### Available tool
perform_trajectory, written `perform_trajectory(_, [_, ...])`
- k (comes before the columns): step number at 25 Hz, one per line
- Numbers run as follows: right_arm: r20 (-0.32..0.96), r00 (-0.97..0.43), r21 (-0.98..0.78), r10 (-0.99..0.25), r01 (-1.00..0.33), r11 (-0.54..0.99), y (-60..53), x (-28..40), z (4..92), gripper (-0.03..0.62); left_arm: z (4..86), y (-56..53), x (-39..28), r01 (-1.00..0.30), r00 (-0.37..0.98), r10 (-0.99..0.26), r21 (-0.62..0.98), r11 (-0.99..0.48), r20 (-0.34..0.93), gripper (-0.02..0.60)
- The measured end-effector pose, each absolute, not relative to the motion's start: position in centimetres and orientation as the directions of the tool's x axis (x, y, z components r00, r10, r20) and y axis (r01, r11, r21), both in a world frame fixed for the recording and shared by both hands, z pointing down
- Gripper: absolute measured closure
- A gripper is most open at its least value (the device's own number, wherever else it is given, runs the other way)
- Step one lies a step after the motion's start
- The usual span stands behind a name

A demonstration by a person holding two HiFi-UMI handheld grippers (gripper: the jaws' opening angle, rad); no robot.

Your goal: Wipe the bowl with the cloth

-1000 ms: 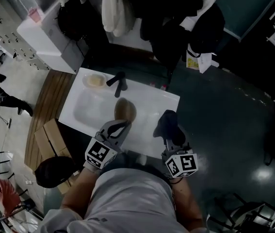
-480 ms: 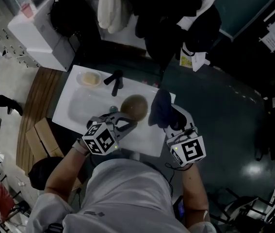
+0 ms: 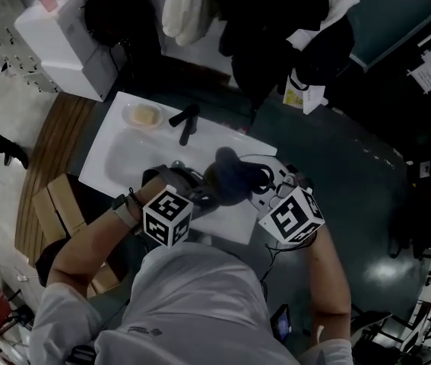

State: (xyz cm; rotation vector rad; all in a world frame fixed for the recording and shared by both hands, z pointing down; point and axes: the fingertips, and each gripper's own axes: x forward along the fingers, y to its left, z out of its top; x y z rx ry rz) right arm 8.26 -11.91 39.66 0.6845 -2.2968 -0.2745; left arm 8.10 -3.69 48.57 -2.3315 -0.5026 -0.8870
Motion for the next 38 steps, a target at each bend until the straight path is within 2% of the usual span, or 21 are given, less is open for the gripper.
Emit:
perform_trajectory(5, [0.741, -0.544, 0.383, -0.392, -0.137, 0.914, -10.6, 6.7, 42.6, 0.497, 47.9, -3.2, 7.7, 0.564, 0.701, 0.133, -0.429, -0.706, 0.701, 0.560])
perform_trajectory(10, [0.885, -0.371, 0.357, -0.280, 0.156, 0.921, -9.3, 7.1, 46.0, 0.497, 47.3, -3.3, 7.2, 0.569, 0.704, 0.108, -0.466, -0.678, 0.702, 0.560])
perform_trajectory(14, [0.945, -0.205, 0.316, -0.254, 0.385, 0.867, -8.3, 8.0, 48.8, 0.497, 47.1, -3.1, 6.9, 0.579, 0.703, 0.086, -0.499, -0.645, 0.706, 0.558])
perform_trajectory(18, [0.971, -0.122, 0.238, -0.205, 0.511, 0.826, -6.9, 7.7, 50.2, 0.497, 47.1, -2.4, 6.9, 0.603, 0.696, 0.097, -0.505, -0.617, 0.712, 0.558])
perform_trajectory(20, [0.979, -0.137, 0.201, -0.154, 0.484, 0.852, -6.3, 7.1, 50.4, 0.497, 47.2, -2.2, 6.9, 0.608, 0.693, 0.097, -0.507, -0.611, 0.714, 0.558])
perform_trajectory(23, [0.973, -0.199, 0.177, -0.113, 0.343, 0.922, -6.2, 6.3, 50.4, 0.497, 47.7, -2.3, 6.8, 0.604, 0.692, 0.078, -0.516, -0.607, 0.718, 0.558])
perform_trajectory(28, [0.934, -0.301, 0.216, -0.194, 0.042, 0.976, -8.4, 6.1, 50.0, 0.497, 47.3, -3.0, 7.3, 0.555, 0.717, 0.029, -0.545, -0.628, 0.697, 0.558])
perform_trajectory(33, [0.905, -0.343, 0.199, -0.251, -0.180, 0.963, -9.6, 6.5, 50.1, 0.497, 47.4, -2.3, 8.0, 0.533, 0.735, 0.043, -0.537, -0.654, 0.677, 0.558])
perform_trajectory(35, [0.897, -0.345, 0.198, -0.278, -0.249, 0.948, -10.2, 6.6, 49.9, 0.497, 47.7, -2.0, 8.3, 0.537, 0.729, 0.029, -0.545, -0.645, 0.684, 0.558])
perform_trajectory(38, [0.898, -0.311, 0.228, -0.310, -0.275, 0.934, -10.7, 7.2, 49.9, 0.497, 47.9, -2.3, 8.4, 0.534, 0.721, 0.003, -0.553, -0.639, 0.693, 0.558])
